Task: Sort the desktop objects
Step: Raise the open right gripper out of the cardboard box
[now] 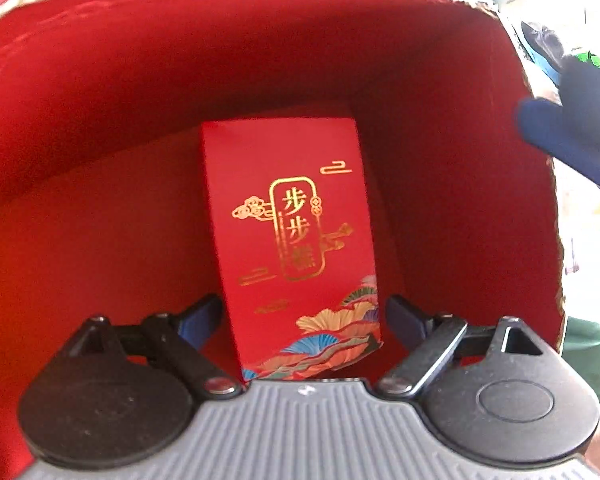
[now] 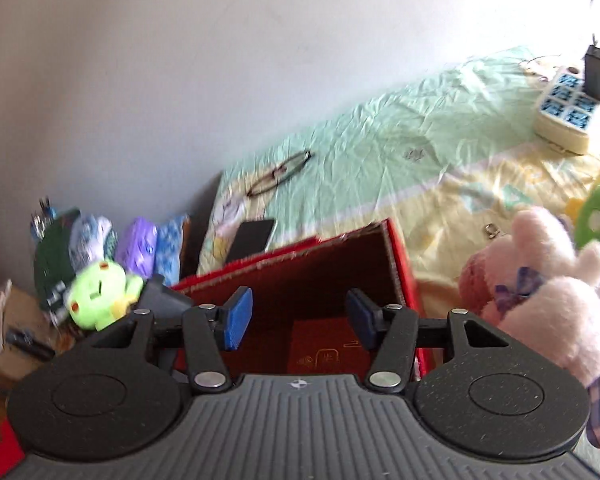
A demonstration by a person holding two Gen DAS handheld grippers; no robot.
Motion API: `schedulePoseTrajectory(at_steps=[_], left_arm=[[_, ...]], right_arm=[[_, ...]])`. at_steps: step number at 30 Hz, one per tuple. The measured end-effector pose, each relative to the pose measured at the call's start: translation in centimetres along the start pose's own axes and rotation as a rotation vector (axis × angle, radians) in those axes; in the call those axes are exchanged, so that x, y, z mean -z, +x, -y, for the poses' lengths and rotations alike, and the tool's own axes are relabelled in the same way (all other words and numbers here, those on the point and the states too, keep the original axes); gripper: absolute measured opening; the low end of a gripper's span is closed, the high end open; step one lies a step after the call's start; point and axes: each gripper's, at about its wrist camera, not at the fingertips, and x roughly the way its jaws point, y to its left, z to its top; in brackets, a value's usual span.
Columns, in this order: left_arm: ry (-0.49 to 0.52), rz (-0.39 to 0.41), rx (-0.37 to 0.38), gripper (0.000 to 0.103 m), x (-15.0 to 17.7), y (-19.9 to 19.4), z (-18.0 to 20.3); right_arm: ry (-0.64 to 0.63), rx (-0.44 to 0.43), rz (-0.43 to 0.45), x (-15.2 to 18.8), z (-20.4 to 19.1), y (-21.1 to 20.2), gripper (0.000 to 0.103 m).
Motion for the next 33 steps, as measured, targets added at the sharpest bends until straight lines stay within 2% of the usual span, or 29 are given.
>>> schedulePoseTrajectory(at_steps=[5, 11, 13, 17, 23, 28, 32, 33], left_arm=[[0.01, -0.007, 0.032, 0.088, -0.1, 0.9, 2.5], [0.041, 0.029, -0.007, 0.088, -0.5, 1.3, 4.8], [0.07, 0.05, -0.029, 0.088, -0.5, 1.3, 5.5], [0.08, 0.096, -0.054, 0.088, 0.0, 1.1, 6.1], [0.09, 0.232, -0.113, 0.088, 1.4, -0.4, 7.1], [0.122, 0.355, -0.228, 0.088, 3.5, -2.0, 8.3], [0.123, 0.412, -0.284, 0.088, 6.1, -2.5, 8.7], [0.113, 0.424, -0.295, 0.088, 5.6, -2.9, 8.0]], right_arm=[[0.028, 0.012, 0.066, 0.4, 1.1, -1.8, 0.056], [0.008, 0.049, 0.101, 1.5, 1.3, -2.5, 0.054], [-0.008, 0.067, 0.115, 1.8, 1.3, -2.6, 0.048], [-0.024, 0.091, 0.126, 2.4, 1.2, -2.4, 0.045], [-0.029, 0.108, 0.124, 3.1, 1.4, -2.3, 0.044], [-0.029, 0.119, 0.115, 3.6, 1.5, -2.4, 0.044], [-0.032, 0.113, 0.105, 4.0, 1.3, -2.3, 0.044], [-0.034, 0.111, 0.103, 4.2, 1.2, -2.3, 0.044]])
